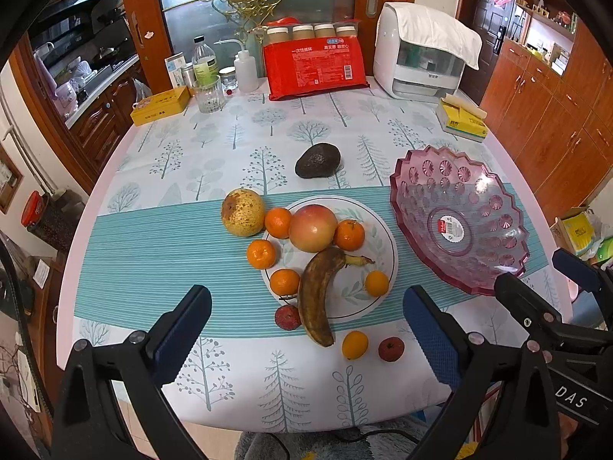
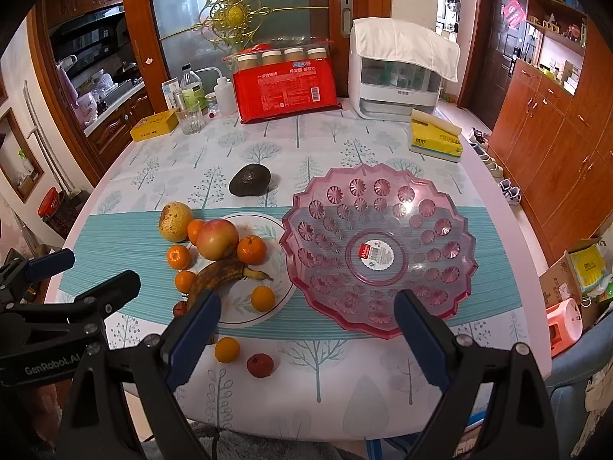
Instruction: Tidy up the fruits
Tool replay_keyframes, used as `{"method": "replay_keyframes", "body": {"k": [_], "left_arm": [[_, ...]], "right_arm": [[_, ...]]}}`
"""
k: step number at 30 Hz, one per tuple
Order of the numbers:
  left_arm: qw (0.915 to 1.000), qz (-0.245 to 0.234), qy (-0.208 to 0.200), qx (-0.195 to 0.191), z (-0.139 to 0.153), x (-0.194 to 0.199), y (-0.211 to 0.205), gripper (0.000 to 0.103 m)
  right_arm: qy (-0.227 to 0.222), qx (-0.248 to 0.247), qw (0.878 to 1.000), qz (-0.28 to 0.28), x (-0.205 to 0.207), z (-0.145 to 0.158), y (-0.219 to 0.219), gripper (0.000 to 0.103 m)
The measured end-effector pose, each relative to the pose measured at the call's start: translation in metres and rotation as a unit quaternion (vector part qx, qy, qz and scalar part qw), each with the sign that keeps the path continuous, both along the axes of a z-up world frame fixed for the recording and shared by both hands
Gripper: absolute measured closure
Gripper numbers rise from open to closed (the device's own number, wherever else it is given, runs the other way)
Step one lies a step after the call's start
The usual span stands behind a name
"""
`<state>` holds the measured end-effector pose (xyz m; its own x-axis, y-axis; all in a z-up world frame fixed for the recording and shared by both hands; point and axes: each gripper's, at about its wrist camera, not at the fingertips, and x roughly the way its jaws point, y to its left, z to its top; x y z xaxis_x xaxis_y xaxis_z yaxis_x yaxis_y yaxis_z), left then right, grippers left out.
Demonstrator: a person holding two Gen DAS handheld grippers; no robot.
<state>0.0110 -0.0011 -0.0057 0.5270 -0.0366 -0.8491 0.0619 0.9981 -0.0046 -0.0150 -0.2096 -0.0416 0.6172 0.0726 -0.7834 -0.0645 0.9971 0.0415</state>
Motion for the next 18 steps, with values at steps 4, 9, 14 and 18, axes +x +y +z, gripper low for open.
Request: {"method": "replay_keyframes", "body": {"k": [4, 9, 14, 18], "left_arm": [[1.0, 0.0, -0.001, 0.001, 0.0007, 0.0006, -0.0016, 0.004], [1.0, 0.002, -0.002, 0.002, 0.0025, 0.0013, -0.0024, 0.004], [1.0, 0.005, -0.004, 0.003, 0.0041, -0.0003, -0.0028, 0.004], [1.0, 0.006, -0.006, 0.003, 0.0046, 0.0, -0.0035, 0.004]], "right_arm": [[-0.002, 0.0, 1.0, 0.001, 0.0058, 0.0052, 0.0035, 0.01], [-0.002, 0.001, 1.0, 0.001, 0.0029, 0.0038, 0.0011, 0.01], [-0.002, 0.003, 1.0, 0.003, 0.0072, 0.0041, 0.0046, 0.01], [-0.004, 0.003, 1.0, 0.005, 0.005, 0.0031, 0.0025, 0.01]]}}
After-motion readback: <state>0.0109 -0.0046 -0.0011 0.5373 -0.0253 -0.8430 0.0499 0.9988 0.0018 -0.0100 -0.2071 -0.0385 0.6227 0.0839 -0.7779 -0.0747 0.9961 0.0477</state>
